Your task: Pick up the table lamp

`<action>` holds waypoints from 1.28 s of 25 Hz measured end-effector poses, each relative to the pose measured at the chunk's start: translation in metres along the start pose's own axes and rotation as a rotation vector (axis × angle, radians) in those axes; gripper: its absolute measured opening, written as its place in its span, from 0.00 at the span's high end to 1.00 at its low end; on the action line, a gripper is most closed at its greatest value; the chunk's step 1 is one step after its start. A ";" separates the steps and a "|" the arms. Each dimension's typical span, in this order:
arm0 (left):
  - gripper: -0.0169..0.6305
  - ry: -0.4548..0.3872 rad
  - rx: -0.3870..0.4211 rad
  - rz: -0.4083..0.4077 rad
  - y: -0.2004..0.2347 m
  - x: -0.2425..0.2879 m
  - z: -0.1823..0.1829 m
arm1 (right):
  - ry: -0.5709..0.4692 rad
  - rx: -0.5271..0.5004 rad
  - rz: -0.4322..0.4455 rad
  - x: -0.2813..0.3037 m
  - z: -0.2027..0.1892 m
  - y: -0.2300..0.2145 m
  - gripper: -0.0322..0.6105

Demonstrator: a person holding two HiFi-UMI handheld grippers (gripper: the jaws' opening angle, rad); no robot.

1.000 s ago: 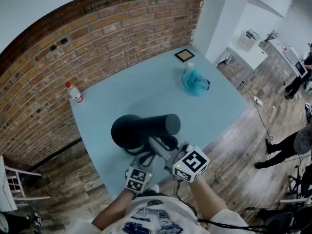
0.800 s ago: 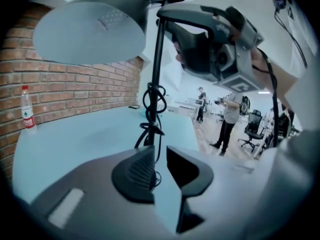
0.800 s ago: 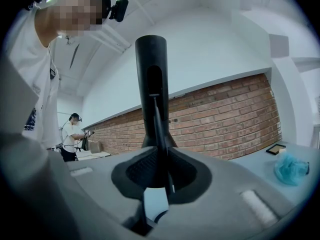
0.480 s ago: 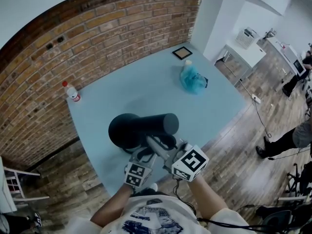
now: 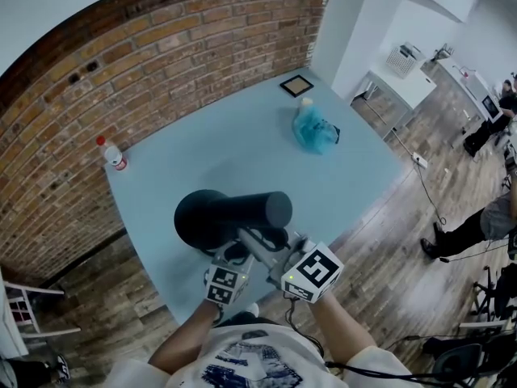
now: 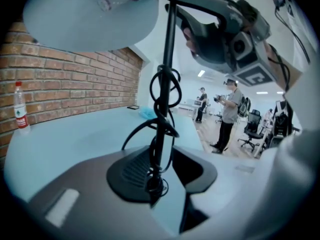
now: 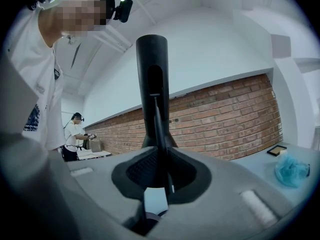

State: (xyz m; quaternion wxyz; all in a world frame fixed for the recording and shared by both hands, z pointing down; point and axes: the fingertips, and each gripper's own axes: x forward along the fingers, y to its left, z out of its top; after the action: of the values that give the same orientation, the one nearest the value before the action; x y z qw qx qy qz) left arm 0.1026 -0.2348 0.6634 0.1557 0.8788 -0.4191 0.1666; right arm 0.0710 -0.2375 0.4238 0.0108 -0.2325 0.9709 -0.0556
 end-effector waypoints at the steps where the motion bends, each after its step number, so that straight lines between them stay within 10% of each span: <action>1: 0.81 0.006 -0.002 0.007 0.002 0.000 -0.001 | -0.001 -0.001 0.002 0.000 0.000 0.000 0.87; 32: 0.88 -0.001 -0.025 0.011 0.005 0.005 0.005 | -0.028 -0.011 -0.013 -0.003 0.001 0.003 0.88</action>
State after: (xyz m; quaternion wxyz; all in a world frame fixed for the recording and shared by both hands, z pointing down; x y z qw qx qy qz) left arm 0.1028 -0.2434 0.6619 0.1657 0.8746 -0.4260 0.1618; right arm 0.0727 -0.2333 0.4229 0.0225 -0.2397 0.9694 -0.0472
